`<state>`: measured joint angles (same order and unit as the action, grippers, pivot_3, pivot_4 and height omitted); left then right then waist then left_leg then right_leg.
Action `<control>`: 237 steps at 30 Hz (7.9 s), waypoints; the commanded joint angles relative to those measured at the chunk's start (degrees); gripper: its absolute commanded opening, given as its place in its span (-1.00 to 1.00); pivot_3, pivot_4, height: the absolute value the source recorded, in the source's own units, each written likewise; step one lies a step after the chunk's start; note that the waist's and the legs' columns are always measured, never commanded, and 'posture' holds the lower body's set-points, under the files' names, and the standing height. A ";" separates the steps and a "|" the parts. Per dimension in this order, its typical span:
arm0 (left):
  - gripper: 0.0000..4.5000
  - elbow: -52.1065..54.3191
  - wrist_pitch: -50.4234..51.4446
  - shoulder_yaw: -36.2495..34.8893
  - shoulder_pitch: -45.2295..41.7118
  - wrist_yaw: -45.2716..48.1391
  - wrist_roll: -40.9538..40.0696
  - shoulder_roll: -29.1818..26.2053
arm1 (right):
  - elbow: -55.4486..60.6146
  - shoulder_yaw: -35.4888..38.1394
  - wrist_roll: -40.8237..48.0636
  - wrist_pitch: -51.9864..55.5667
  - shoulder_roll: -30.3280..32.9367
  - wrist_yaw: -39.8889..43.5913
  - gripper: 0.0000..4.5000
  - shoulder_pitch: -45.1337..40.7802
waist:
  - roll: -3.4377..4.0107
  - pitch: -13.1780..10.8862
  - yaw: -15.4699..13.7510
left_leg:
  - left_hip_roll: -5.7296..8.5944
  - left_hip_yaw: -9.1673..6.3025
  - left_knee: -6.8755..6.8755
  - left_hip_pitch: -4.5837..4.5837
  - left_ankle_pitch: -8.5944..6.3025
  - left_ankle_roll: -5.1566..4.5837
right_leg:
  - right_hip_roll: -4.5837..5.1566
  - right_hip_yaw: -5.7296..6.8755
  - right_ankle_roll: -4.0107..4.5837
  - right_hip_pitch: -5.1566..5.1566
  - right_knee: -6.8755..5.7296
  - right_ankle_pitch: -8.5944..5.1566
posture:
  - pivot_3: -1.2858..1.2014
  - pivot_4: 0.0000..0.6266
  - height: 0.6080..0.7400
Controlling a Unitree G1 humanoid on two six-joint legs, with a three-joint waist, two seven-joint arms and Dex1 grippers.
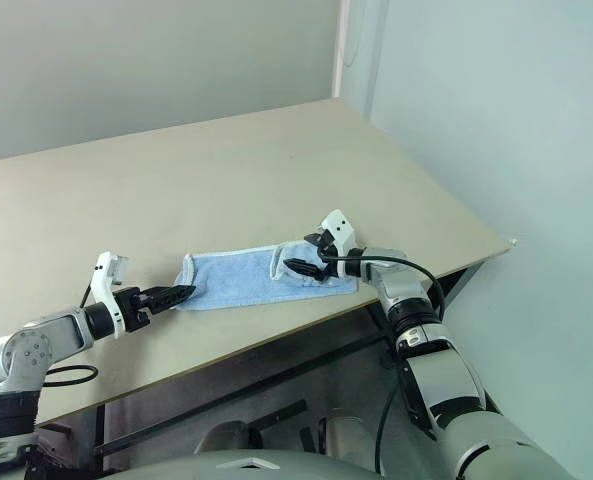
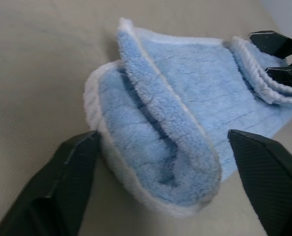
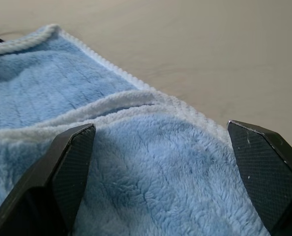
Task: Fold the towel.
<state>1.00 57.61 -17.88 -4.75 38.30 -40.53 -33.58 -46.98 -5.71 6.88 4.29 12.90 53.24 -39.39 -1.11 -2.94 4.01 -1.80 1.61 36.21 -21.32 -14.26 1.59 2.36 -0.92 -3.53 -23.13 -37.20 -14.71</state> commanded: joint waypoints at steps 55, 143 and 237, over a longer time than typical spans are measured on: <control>-1.00 5.52 3.97 18.76 -22.85 15.96 -0.82 -14.33 | 26.93 5.43 11.99 14.54 6.90 1.91 1.00 9.75 | -0.02 -0.15 0.06 | 0.08 0.11 -0.11 -0.20 0.00 0.00 | -0.05 -0.06 -0.06 -0.22 0.11 -0.04 | 0.03 -1.00 1.00; -0.99 2.59 -23.84 14.35 -13.80 27.26 15.78 -15.24 | 16.99 4.65 4.46 6.47 7.00 -4.88 1.00 8.11 | -0.02 -0.21 0.07 | -0.04 -0.14 0.01 -0.14 0.00 -0.02 | -0.84 -0.80 -0.08 -0.10 -0.03 -0.04 | 0.03 -1.00 1.00; -0.97 -53.09 -95.53 30.62 -41.24 27.12 47.23 -2.34 | 19.84 4.65 3.91 5.64 6.42 -5.88 1.00 10.05 | -0.03 -0.18 -0.15 | -0.03 -0.04 0.10 -0.15 0.01 -0.02 | -0.85 -0.83 -0.25 -0.09 -0.15 0.11 | 0.03 -1.00 1.00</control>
<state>-51.55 -36.94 12.81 -43.59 66.59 6.26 -36.33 -29.65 -1.86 9.86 9.81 19.15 47.54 -28.86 -1.14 -3.12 3.86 -1.83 1.57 36.31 -21.47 -14.25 1.56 1.51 -1.75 -3.78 -23.23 -37.35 -14.60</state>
